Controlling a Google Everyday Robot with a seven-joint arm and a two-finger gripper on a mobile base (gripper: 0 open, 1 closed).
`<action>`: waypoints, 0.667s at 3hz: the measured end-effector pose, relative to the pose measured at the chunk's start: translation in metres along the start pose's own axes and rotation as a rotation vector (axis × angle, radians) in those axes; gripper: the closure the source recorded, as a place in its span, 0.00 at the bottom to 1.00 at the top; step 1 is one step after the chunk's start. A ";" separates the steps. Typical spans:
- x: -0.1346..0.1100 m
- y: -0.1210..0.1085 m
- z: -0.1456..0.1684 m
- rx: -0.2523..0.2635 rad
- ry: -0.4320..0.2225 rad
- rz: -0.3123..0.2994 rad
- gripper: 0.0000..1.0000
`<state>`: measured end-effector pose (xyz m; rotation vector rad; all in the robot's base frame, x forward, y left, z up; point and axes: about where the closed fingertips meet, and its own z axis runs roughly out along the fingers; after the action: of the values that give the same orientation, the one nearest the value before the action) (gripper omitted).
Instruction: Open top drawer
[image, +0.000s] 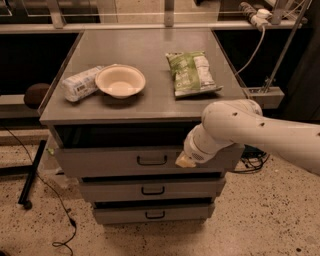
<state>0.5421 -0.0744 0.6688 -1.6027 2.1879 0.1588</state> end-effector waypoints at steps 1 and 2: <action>-0.002 -0.002 -0.008 0.000 0.000 0.000 0.89; -0.003 -0.003 -0.011 0.000 0.000 0.000 1.00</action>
Offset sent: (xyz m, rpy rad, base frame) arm -0.0517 -0.0498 0.0069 0.0703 0.0361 -0.0500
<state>0.5425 -0.0766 0.6801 -1.6027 2.1875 0.1589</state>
